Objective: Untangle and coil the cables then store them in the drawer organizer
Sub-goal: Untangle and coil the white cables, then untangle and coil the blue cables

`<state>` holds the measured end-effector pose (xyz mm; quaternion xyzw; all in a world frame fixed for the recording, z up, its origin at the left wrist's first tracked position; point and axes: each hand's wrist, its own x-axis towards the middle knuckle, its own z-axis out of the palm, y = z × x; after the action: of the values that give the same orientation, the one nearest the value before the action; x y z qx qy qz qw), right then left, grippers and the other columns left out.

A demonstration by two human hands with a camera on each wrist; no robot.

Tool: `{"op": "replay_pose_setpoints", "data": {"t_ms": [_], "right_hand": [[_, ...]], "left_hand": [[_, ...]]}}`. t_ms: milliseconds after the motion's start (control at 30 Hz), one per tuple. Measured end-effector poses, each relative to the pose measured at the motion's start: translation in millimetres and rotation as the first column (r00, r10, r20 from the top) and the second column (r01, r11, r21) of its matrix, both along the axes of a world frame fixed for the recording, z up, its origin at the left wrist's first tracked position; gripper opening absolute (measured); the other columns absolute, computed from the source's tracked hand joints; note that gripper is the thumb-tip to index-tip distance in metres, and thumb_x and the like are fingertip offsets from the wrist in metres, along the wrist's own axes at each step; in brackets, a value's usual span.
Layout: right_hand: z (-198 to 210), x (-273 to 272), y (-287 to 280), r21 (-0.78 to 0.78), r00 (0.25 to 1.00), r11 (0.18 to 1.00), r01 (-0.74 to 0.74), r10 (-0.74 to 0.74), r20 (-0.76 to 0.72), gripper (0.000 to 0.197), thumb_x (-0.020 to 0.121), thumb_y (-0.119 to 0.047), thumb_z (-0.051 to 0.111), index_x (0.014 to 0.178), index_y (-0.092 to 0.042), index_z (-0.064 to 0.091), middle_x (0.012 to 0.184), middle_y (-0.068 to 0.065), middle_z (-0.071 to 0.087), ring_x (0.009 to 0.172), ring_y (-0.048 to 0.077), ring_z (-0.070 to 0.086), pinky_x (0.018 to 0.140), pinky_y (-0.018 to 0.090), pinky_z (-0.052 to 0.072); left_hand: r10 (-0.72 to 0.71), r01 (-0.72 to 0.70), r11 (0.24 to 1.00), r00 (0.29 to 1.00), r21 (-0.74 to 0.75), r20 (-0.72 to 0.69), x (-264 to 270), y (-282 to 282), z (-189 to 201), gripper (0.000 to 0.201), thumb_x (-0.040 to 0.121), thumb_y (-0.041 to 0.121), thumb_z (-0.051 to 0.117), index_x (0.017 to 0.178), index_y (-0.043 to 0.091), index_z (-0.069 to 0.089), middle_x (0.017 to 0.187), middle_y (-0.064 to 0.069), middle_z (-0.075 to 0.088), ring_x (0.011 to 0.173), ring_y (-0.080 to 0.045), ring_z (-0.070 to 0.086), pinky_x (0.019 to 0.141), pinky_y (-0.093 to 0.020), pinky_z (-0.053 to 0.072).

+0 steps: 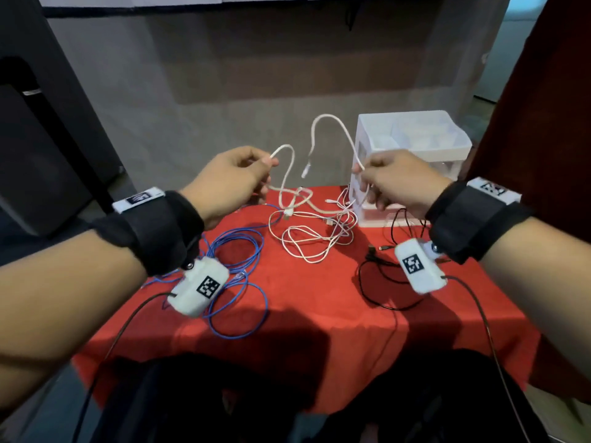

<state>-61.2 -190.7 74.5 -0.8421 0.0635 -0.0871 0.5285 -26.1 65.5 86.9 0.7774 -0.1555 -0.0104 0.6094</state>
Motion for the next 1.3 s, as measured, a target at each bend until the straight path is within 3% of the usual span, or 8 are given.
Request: {"op": "replay_pose_setpoints", "data": {"t_ms": [200,333,500,733,933,1067,1200,1300], "right_hand": [[15.3,42.4,-4.2,-0.174,0.999,0.985,-0.005,0.013,0.041,0.024,0.094,-0.002,0.046,0.11,-0.01,0.063,0.077,0.011,0.065,0.043,0.011,0.053,0.04,0.024,0.042],[-34.7,60.2,-15.3,-0.188,0.976,0.981,-0.041,-0.001,-0.218,0.023,0.098,-0.002,0.053,0.12,-0.004,0.056,0.078,0.02,0.063,0.05,0.021,0.055,0.041,0.025,0.047],[-85.0,33.9,-22.7,-0.209,0.974,0.977,-0.045,-0.003,-0.226,0.034,0.099,-0.023,0.064,0.13,-0.015,0.054,0.086,0.015,0.067,0.061,0.023,0.061,0.053,0.032,0.049],[-104.4,-9.5,19.6,-0.266,0.968,0.936,-0.232,0.195,-0.156,0.01,0.099,-0.021,0.065,0.101,-0.012,0.07,0.083,0.006,0.067,0.064,0.023,0.07,0.05,0.014,0.044],[-130.6,-3.5,89.8,-0.322,0.894,0.837,-0.443,0.385,-0.228,0.014,0.095,-0.031,0.069,0.095,-0.017,0.071,0.081,0.001,0.07,0.068,0.016,0.064,0.075,0.035,0.056],[-139.2,8.1,143.8,-0.45,0.857,0.729,-0.515,0.441,-0.266,0.016,0.096,-0.028,0.065,0.104,-0.017,0.072,0.092,-0.002,0.063,0.094,0.022,0.064,0.087,0.03,0.049],[-139.7,43.2,178.8,-0.522,0.865,0.69,-0.501,0.396,-0.307,0.033,0.098,-0.021,0.061,0.128,-0.011,0.066,0.129,0.013,0.059,0.12,0.032,0.06,0.102,0.032,0.046],[-138.9,63.3,190.1,-0.586,0.84,0.603,-0.541,0.352,-0.413,0.045,0.096,-0.013,0.057,0.141,-0.012,0.057,0.146,0.015,0.052,0.13,0.033,0.055,0.108,0.035,0.044]], "left_hand": [[-0.029,0.029,1.0,0.998,0.006,0.05,38.5,-44.5,7.0,0.014,0.104,0.016,0.053,0.109,0.011,0.065,0.083,-0.005,0.06,0.06,-0.011,0.061,0.061,-0.029,0.054],[-0.037,0.078,0.97,0.983,0.23,-0.181,55.1,-51.2,-25.8,0.052,0.103,0.022,0.058,0.15,0.016,0.037,0.122,-0.005,0.054,0.082,-0.029,0.069,0.081,-0.05,0.057],[-0.039,0.095,0.915,0.988,0.392,-0.149,51.5,3.3,-52.9,0.033,0.104,0.026,0.055,0.133,0.01,0.056,0.121,-0.01,0.064,0.08,-0.021,0.072,0.065,-0.03,0.056],[-0.08,-0.087,0.676,0.978,0.732,0.191,21.5,91.8,-57.9,0.02,0.099,0.036,0.06,0.098,0.021,0.074,0.083,0.01,0.073,0.074,-0.009,0.067,0.082,-0.037,0.056],[-0.079,-0.115,0.638,0.974,0.761,0.213,-12.3,108.0,-80.2,0.03,0.09,0.053,0.065,0.081,0.025,0.069,0.067,0.011,0.063,0.059,0.0,0.053,0.064,-0.028,0.046],[-0.308,-0.001,0.45,0.938,0.893,0.157,-32.3,113.3,-129.4,0.053,0.073,0.078,0.057,0.095,0.032,0.068,0.094,0.008,0.061,0.088,-0.015,0.062,0.082,-0.031,0.051],[-0.327,-0.011,0.274,0.939,0.962,0.104,-37.1,116.1,-158.9,0.046,0.072,0.06,0.048,0.105,0.032,0.063,0.109,-0.002,0.055,0.094,-0.032,0.064,0.078,-0.042,0.054],[-0.282,0.021,0.206,0.959,0.978,0.039,-26.9,126.0,-160.4,0.072,0.062,0.068,0.032,0.116,0.032,0.062,0.123,-0.001,0.052,0.104,-0.032,0.064,0.083,-0.039,0.053]]}}
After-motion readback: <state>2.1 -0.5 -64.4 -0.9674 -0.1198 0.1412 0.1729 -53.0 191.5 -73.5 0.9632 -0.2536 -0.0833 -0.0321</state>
